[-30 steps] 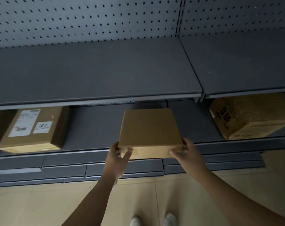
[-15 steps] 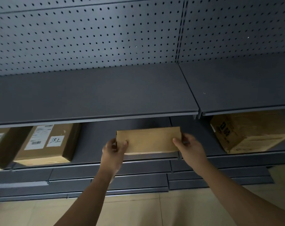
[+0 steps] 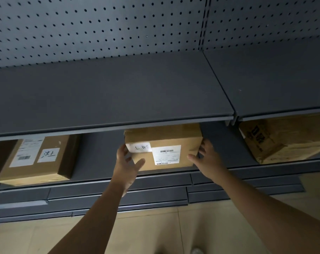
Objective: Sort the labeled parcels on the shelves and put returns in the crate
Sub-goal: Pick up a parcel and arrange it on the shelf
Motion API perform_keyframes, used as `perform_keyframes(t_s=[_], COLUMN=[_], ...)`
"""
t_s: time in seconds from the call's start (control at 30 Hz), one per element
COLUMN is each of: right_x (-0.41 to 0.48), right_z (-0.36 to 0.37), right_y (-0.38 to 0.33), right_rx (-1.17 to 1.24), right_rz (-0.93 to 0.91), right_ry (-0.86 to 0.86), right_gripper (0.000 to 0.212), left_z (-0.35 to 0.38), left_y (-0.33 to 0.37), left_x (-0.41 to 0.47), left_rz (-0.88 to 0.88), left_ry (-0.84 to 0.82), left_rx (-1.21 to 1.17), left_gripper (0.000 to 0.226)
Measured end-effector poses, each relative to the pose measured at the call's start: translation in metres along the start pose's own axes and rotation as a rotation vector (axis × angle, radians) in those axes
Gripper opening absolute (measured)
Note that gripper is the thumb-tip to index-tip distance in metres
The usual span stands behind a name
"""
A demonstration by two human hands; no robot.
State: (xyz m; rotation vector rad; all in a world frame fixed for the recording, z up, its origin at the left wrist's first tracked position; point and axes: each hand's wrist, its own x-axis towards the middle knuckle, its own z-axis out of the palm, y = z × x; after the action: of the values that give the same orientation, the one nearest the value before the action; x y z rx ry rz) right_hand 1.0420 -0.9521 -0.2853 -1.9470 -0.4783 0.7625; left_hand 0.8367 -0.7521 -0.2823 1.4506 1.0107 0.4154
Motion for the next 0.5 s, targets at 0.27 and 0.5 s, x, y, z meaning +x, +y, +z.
perform_keyframes(t_s=[0.27,0.5], right_x=[-0.003,-0.011], right_z=[0.006,-0.002], right_y=[-0.01,-0.013], right_rx=[-0.065,-0.144], right_rz=[-0.015,0.002], right_ry=[0.128,0.103], right_gripper=[0.044,0.028], left_z=[0.005,-0.002], left_y=[0.003,0.009], left_x=[-0.003,-0.012], left_rz=[0.031,0.029], left_ry=[0.057,0.028], left_rx=[0.02,0.11], left_gripper=[0.069,0.05])
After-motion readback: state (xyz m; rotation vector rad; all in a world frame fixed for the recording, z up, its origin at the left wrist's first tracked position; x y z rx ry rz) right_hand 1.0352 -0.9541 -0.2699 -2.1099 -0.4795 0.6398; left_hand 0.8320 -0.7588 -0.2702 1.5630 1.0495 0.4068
